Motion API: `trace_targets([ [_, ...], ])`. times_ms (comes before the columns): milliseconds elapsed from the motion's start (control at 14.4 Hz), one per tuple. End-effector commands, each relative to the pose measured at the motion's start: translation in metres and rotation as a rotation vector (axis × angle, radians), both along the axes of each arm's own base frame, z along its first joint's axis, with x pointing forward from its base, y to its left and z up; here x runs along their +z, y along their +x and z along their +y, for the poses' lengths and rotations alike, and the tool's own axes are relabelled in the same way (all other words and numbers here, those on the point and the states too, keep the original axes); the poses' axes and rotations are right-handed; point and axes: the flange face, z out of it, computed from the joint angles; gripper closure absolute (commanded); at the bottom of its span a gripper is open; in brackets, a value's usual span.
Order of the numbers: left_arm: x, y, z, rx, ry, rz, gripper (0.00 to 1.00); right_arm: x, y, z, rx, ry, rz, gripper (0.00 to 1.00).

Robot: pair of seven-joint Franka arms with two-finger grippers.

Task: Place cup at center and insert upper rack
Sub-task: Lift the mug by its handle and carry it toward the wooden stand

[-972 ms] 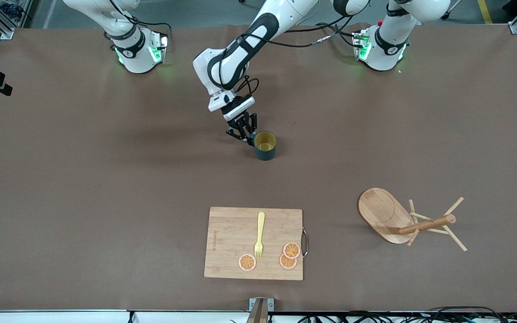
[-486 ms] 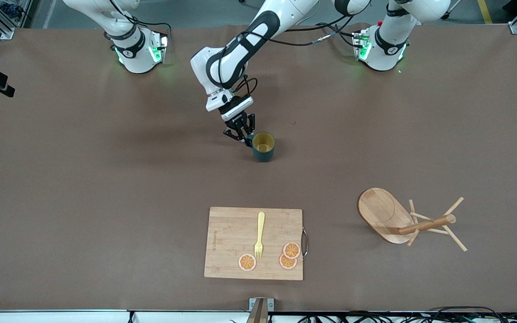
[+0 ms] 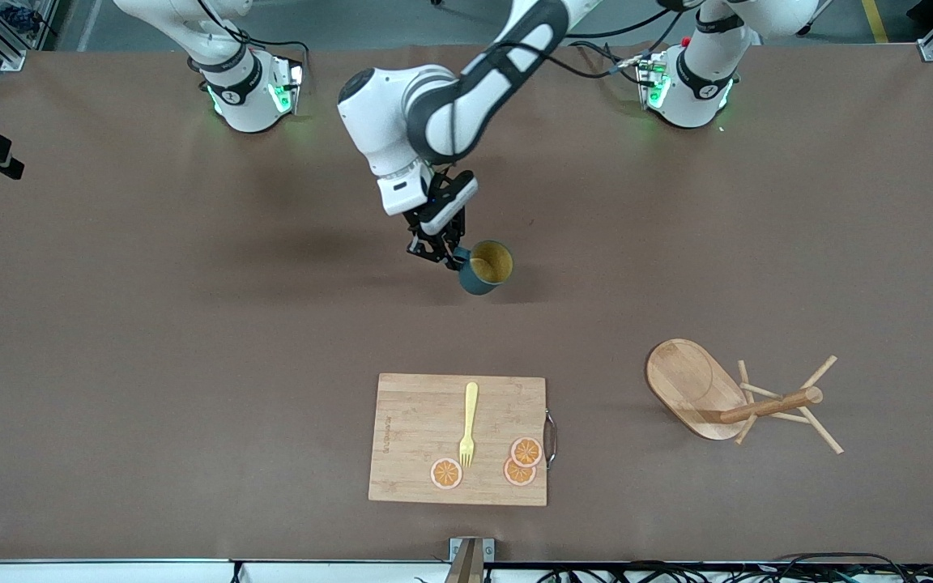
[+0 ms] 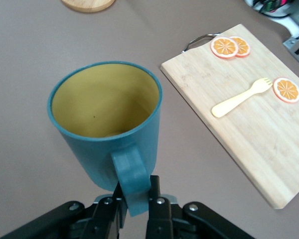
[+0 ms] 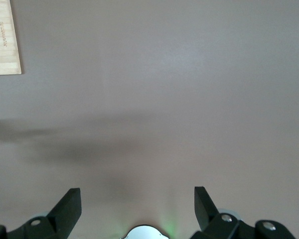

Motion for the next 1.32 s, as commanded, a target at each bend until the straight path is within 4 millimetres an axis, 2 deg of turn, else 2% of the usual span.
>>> trace_targets([
  [0, 0.055, 0.034, 0.036, 0.014, -0.112, 0.095, 1.00, 0.003, -0.006, 0.002, -0.004, 0.000, -0.012, 0.00],
  [347, 0.133, 0.104, 0.118, 0.050, -0.347, 0.241, 0.99, 0.006, -0.012, 0.003, -0.047, 0.002, 0.007, 0.00],
  [694, 0.183, 0.164, 0.213, 0.115, -0.616, 0.338, 0.99, 0.007, -0.014, 0.006, -0.029, 0.004, 0.014, 0.00],
  [763, 0.187, 0.174, 0.230, 0.129, -0.665, 0.356, 0.99, 0.007, -0.014, 0.009, -0.024, 0.003, 0.014, 0.00],
  [972, 0.193, 0.211, 0.298, 0.206, -0.847, 0.403, 0.99, 0.007, -0.013, 0.009, -0.021, 0.003, 0.010, 0.00],
  [1110, 0.187, 0.230, 0.345, 0.204, -0.958, 0.462, 0.99, 0.008, -0.013, 0.009, -0.021, 0.003, 0.008, 0.00],
  [1249, 0.181, 0.241, 0.383, 0.191, -1.023, 0.494, 0.99, 0.007, -0.012, 0.011, -0.018, 0.003, 0.008, 0.00],
])
